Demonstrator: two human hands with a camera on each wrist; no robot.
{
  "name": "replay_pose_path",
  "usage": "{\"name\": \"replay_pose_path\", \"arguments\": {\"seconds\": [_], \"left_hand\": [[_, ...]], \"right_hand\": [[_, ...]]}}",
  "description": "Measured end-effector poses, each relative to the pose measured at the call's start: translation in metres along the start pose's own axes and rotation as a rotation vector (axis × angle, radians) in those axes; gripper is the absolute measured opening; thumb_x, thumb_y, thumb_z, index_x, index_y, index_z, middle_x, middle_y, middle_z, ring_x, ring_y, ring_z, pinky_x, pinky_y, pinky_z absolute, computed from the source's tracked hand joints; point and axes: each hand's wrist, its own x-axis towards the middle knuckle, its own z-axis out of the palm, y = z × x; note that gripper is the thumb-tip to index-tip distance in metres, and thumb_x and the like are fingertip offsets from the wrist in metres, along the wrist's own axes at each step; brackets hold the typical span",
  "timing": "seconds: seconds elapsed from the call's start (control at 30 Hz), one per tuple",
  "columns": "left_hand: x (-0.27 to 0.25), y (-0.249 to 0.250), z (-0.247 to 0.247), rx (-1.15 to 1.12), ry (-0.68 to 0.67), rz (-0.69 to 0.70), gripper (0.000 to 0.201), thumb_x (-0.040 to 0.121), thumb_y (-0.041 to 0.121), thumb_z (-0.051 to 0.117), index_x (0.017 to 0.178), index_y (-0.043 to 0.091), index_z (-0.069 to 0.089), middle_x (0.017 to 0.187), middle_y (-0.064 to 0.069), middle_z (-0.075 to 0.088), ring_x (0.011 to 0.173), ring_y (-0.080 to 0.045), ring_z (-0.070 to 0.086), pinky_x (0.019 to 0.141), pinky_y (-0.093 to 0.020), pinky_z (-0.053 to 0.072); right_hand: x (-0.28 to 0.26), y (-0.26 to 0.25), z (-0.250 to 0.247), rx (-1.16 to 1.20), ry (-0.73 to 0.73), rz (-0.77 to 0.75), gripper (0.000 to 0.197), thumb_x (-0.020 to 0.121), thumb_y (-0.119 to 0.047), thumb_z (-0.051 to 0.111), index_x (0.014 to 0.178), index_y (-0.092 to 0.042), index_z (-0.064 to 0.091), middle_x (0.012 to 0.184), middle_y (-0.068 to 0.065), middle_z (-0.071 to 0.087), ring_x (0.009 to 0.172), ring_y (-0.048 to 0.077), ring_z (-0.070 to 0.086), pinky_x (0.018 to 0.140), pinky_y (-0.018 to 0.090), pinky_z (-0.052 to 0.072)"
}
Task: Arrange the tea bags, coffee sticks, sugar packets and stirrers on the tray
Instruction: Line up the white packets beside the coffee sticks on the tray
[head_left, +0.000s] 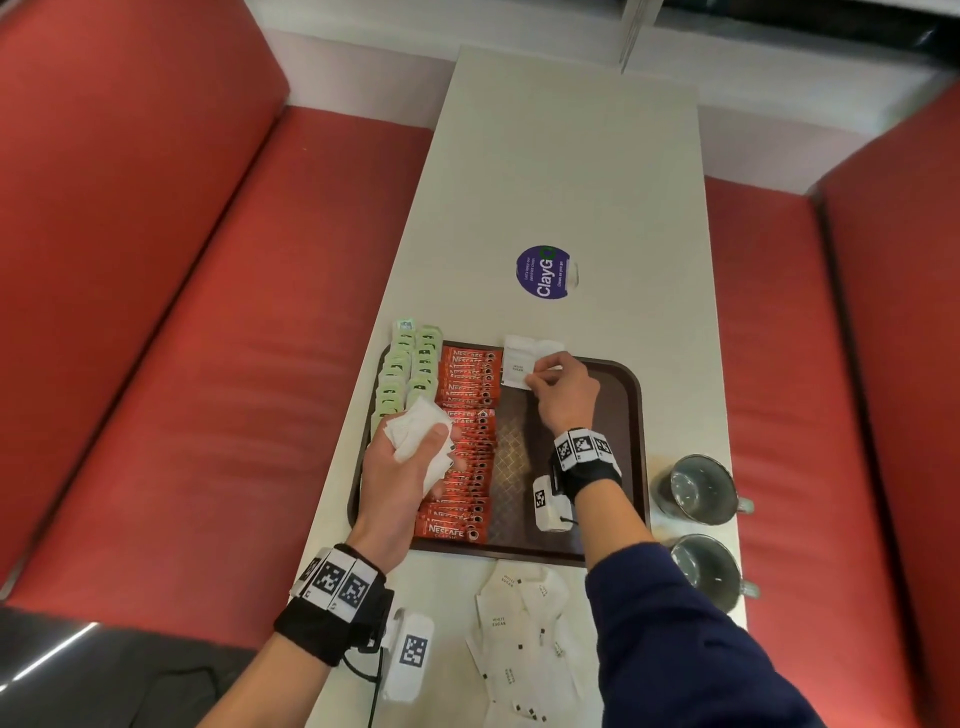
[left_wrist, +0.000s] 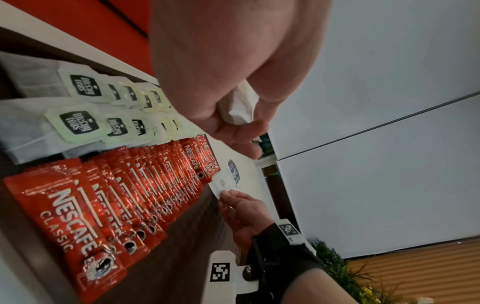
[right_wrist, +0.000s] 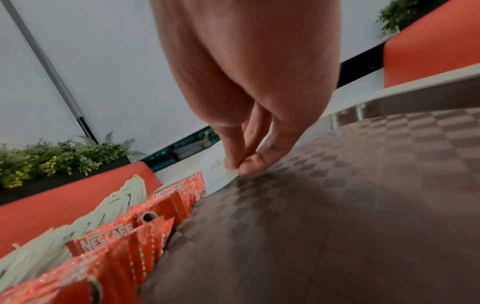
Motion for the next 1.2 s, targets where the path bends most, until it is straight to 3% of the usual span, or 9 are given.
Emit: {"name": "replay_pose_path", "arguments": {"seconds": [0.1,0.17,0.33,0.5,0.7,0.8,0.93,1.1,1.2], "left_hand": [[0.001,0.001,-0.001,-0.002,-0.002,-0.003,0.034,0.104,0.019,0.072,0.136,0.018,0.060,0.113,-0.016,0.079,0.084,-0.030,0.077,0.049,-0.027,0.048],[0.003,0.001,-0.002,-0.009,-0.010,-0.006,0.033,0.105,0.017,0.070,0.137,0.017,0.060,0.113,-0.017,0.078,0.084,-0.031,0.077,0.049,-0.028,0.048],[0.002,0.004,-0.002,-0.035,-0.071,-0.025,0.030,0.108,0.012,0.064,0.137,0.015,0.060,0.114,-0.019,0.078,0.086,-0.030,0.075,0.053,-0.028,0.048],[0.001,0.007,-0.002,-0.031,-0.099,-0.025,0.030,0.109,0.012,0.062,0.138,0.017,0.059,0.117,-0.017,0.078,0.087,-0.031,0.076,0.055,-0.029,0.048],[-0.002,0.010,0.000,0.030,-0.119,0.012,0.030,0.108,0.017,0.065,0.137,0.021,0.058,0.115,-0.012,0.080,0.087,-0.030,0.078,0.056,-0.029,0.050],[-0.003,0.011,0.005,0.051,-0.113,0.009,0.031,0.107,0.018,0.067,0.137,0.021,0.059,0.111,-0.009,0.081,0.087,-0.031,0.079,0.057,-0.029,0.050],[-0.004,0.009,0.012,0.062,-0.138,0.014,0.030,0.106,0.018,0.068,0.135,0.018,0.059,0.112,-0.013,0.080,0.085,-0.036,0.079,0.050,-0.027,0.048],[-0.008,0.010,0.019,0.106,-0.162,0.035,0.028,0.104,0.022,0.072,0.129,0.017,0.061,0.106,-0.016,0.080,0.079,-0.038,0.078,0.040,-0.027,0.043],[-0.009,0.011,0.019,0.118,-0.164,0.037,0.027,0.105,0.023,0.072,0.129,0.019,0.061,0.105,-0.015,0.080,0.076,-0.038,0.078,0.040,-0.026,0.040]], "right_hand": [[0.003,-0.001,0.003,-0.023,0.001,0.009,0.017,0.097,-0.013,0.080,0.097,-0.026,0.069,0.089,-0.003,0.075,0.112,0.027,0.058,0.090,0.031,0.041],[0.003,-0.005,0.002,-0.045,0.020,0.017,0.010,0.099,-0.013,0.078,0.106,-0.018,0.071,0.098,0.007,0.076,0.108,0.022,0.052,0.088,0.026,0.037],[0.001,-0.013,0.007,-0.110,0.043,0.069,0.012,0.100,-0.016,0.078,0.109,-0.015,0.070,0.110,0.014,0.073,0.108,0.025,0.053,0.095,0.036,0.049],[-0.003,-0.023,0.008,-0.172,0.049,0.075,0.015,0.101,-0.018,0.078,0.110,-0.012,0.068,0.115,0.016,0.072,0.114,0.033,0.064,0.094,0.037,0.052],[-0.025,-0.040,-0.007,-0.070,0.086,-0.019,0.017,0.103,-0.031,0.074,0.106,-0.015,0.069,0.096,0.000,0.074,0.092,0.013,0.064,0.084,0.030,0.045],[-0.055,-0.056,-0.023,0.139,-0.069,-0.105,0.021,0.104,-0.043,0.072,0.098,-0.022,0.074,0.082,-0.006,0.079,0.076,0.008,0.074,0.079,0.030,0.058],[-0.101,-0.074,-0.044,0.247,-0.438,-0.169,0.023,0.105,-0.047,0.071,0.103,-0.026,0.079,0.094,0.000,0.080,0.082,0.016,0.077,0.073,0.028,0.060],[-0.119,-0.066,-0.049,0.283,-0.421,-0.234,0.010,0.100,-0.031,0.080,0.095,-0.023,0.079,0.086,0.001,0.077,0.081,0.023,0.074,0.081,0.049,0.060],[-0.124,-0.064,-0.057,0.390,-0.427,-0.203,0.014,0.101,-0.028,0.080,0.095,-0.016,0.078,0.085,0.010,0.076,0.079,0.027,0.070,0.072,0.044,0.057]]}}
